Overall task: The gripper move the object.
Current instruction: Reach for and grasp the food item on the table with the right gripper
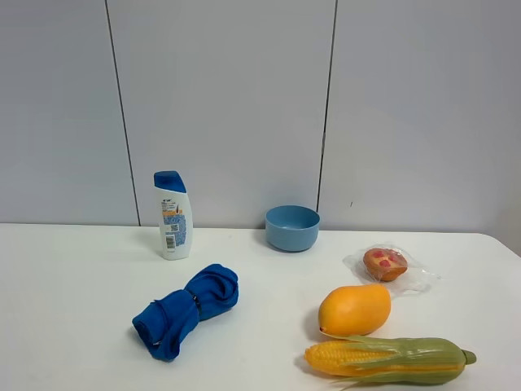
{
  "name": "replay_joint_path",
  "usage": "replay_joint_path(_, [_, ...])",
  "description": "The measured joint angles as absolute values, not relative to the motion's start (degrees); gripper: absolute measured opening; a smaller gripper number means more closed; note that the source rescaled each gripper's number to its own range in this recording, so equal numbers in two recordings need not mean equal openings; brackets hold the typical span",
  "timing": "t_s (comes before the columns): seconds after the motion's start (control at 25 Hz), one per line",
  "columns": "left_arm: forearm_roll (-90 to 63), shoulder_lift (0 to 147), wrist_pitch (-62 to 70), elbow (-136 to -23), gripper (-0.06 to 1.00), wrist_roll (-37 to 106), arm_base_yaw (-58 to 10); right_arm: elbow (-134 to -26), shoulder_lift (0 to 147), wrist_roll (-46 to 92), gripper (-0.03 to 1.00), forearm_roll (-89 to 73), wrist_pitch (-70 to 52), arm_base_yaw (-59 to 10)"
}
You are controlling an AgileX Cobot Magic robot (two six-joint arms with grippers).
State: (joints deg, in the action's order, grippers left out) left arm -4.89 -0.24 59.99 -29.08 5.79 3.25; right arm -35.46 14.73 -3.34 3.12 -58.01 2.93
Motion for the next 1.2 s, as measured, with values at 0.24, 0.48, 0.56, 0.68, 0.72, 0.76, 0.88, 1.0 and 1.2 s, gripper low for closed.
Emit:
replay_joint_path(0.24, [-4.9,-0.2,60.0,-29.1,1.00,5.8,3.2,-51.2,33.6,-3.3,0.87,3.1,-57.4,2.9])
replay_joint_path(0.48, [-4.9,-0.2,60.0,-29.1,1.00,5.8,3.2,-68.1,51.1,-1.7,0.87,0.9,-58.0,2.9])
replay_joint_path(0.56, [-4.9,-0.2,60.0,-29.1,1.00,5.8,3.2,-72.4,56.5,0.0,0.87,0.0,-58.3,2.9])
replay_joint_path(0.68, [-4.9,-0.2,60.0,-29.1,1.00,5.8,3.2,-77.7,65.6,1.9,0.87,-0.7,-58.3,2.9])
replay_joint_path(0.72, [-4.9,-0.2,60.0,-29.1,1.00,5.8,3.2,-79.2,68.1,2.5,0.87,-0.9,-58.3,2.9])
replay_joint_path(0.76, [-4.9,-0.2,60.0,-29.1,1.00,5.8,3.2,-80.6,71.1,3.0,0.87,-0.9,-58.3,2.9])
replay_joint_path(0.88, [-4.9,-0.2,60.0,-29.1,1.00,5.8,3.2,-83.9,78.9,4.4,0.87,-1.9,-57.8,2.9])
replay_joint_path(1.0, [-4.9,-0.2,60.0,-29.1,1.00,5.8,3.2,-86.1,86.1,5.8,0.87,-4.4,-55.9,2.9])
replay_joint_path(1.2, [-4.9,-0.2,60.0,-29.1,1.00,5.8,3.2,-87.1,96.7,9.5,0.87,-9.0,-51.2,2.9])
